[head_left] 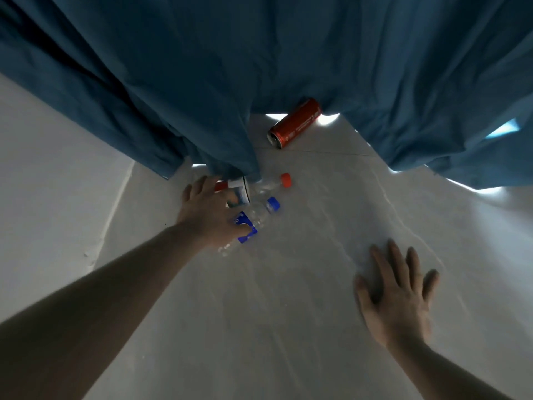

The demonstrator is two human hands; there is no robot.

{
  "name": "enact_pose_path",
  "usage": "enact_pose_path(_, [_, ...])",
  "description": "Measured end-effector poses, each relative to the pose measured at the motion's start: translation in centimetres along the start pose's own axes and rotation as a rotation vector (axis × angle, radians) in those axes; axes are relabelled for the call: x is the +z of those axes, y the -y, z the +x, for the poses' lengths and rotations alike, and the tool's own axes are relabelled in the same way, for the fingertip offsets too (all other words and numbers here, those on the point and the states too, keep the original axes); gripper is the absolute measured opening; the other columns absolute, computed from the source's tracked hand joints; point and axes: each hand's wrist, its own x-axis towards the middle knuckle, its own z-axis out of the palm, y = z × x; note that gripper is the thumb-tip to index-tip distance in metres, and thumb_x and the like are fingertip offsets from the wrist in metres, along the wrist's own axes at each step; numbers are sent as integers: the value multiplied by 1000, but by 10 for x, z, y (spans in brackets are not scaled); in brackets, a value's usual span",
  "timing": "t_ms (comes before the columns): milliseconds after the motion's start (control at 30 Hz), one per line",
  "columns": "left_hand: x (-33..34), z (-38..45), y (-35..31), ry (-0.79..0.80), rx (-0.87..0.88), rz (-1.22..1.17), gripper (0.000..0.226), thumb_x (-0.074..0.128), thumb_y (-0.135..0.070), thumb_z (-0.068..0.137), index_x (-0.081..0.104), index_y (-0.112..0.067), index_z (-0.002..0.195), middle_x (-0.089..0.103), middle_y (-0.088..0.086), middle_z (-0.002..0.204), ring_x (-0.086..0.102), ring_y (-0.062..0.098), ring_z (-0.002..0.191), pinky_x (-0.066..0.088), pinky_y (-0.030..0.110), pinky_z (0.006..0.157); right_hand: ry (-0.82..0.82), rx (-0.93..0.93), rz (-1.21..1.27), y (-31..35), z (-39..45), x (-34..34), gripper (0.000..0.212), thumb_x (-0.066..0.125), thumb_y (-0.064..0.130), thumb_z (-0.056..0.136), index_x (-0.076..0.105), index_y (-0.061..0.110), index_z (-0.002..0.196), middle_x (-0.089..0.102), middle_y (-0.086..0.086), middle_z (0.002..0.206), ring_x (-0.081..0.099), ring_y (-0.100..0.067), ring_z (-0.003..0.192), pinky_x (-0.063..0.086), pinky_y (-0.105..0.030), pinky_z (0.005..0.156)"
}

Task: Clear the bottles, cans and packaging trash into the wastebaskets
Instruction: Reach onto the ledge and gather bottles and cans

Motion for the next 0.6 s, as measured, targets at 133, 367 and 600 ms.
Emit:
enact_pose_path(133, [14, 0, 9, 183, 20, 139, 84, 62, -88, 64, 55, -43, 135, 17, 4, 158, 23, 33, 143, 23, 52, 117, -15, -1, 21, 0, 0, 0, 72, 32, 66, 90, 28, 38, 156, 19, 5, 168, 5, -29, 156, 2, -62, 122])
enact_pose_path(367, [24, -24, -17, 318, 48, 156, 92, 58, -94, 59, 54, -44, 136, 12, 9, 157, 29, 36, 135, 29, 50, 112, 10, -1, -5, 1, 0, -1, 74, 27, 68, 91, 24, 38, 158, 14, 5, 169, 1, -28, 157, -1, -61, 123])
enact_pose_path(600, [59, -98, -68, 341, 128, 103, 84, 63, -90, 55, 58, -45, 126, 11, 7, 154, 29, 33, 131, 28, 46, 107, 0, -16, 2, 1, -2, -4, 70, 26, 68, 95, 18, 39, 158, 10, 5, 169, -3, -27, 157, -2, -60, 123])
